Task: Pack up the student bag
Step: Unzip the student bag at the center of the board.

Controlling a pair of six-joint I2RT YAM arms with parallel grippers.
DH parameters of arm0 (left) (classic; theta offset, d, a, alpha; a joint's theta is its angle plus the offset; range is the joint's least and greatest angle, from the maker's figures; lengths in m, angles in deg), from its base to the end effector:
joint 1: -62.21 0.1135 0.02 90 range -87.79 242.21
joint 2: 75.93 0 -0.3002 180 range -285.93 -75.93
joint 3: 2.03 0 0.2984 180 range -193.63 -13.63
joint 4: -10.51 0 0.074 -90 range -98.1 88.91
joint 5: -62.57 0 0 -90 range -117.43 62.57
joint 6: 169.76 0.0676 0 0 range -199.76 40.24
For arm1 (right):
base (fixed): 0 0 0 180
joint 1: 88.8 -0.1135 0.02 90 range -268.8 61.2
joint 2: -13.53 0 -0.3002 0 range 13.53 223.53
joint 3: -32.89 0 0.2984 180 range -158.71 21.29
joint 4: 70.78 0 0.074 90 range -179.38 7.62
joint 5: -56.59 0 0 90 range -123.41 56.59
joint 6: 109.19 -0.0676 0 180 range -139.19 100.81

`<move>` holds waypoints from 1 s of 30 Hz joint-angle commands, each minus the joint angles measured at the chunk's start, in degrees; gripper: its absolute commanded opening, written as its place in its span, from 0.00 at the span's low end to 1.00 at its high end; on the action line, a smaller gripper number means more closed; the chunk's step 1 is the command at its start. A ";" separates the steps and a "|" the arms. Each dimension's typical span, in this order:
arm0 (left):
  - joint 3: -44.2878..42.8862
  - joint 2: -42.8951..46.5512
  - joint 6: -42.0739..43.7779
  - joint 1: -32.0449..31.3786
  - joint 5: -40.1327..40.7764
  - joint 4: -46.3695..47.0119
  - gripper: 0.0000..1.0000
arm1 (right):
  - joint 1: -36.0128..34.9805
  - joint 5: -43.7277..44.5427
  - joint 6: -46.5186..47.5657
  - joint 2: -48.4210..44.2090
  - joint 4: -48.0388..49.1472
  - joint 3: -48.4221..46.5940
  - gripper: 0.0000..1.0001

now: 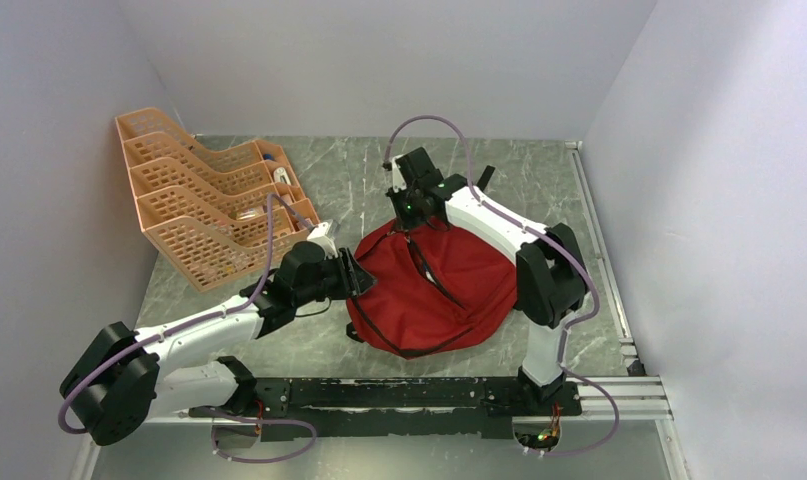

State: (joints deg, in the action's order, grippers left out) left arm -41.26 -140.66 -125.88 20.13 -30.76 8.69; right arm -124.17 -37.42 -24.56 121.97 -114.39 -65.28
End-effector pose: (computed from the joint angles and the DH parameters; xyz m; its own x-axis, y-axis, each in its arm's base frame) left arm 0.2103 -0.1952 0.1916 -0.7460 -0.2959 -0.5966 0.2448 0.7113 -0.6589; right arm 0.3984 0.2886 0.2308 -0.7130 -0.3916 -0.5816 -0.5467 0.8299 0.1114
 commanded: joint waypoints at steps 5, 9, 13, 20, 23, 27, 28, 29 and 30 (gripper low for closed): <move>1.01 1.64 -0.84 0.67 -0.88 0.65 0.45 | -0.19 0.39 -0.72 -7.24 5.73 2.41 0.00; 0.43 0.60 -1.75 0.77 -1.47 1.70 0.45 | -0.14 0.29 -1.74 -10.57 8.38 6.04 0.00; -2.37 -1.92 -4.41 0.86 -1.44 3.86 0.46 | -0.14 -0.64 -3.69 -14.53 12.78 11.83 0.00; -11.76 -9.38 -12.98 0.87 2.52 2.83 0.52 | -0.13 -0.31 -9.08 -23.68 24.58 24.87 0.00; -16.55 -13.23 -14.10 0.87 3.24 1.66 0.53 | -0.13 -0.04 -9.87 -26.32 27.14 28.03 0.00; -19.59 -17.36 -15.11 1.26 5.69 1.75 0.53 | -0.16 1.36 -10.63 -28.38 28.76 30.19 0.00; -19.64 -18.16 -15.92 1.67 5.47 2.16 0.53 | -0.20 1.82 -10.91 -28.67 28.87 30.42 0.00; -19.54 -18.86 -16.88 2.23 5.18 2.57 0.53 | -0.14 2.34 -11.22 -28.84 28.76 30.48 0.00; -19.23 -19.50 -17.88 2.96 4.29 3.29 0.53 | -0.08 2.64 -11.58 -28.96 28.56 30.41 0.00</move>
State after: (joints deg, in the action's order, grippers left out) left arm -59.76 -157.73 -139.72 21.02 -27.37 10.24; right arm -124.17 -36.83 -34.02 95.00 -89.34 -35.38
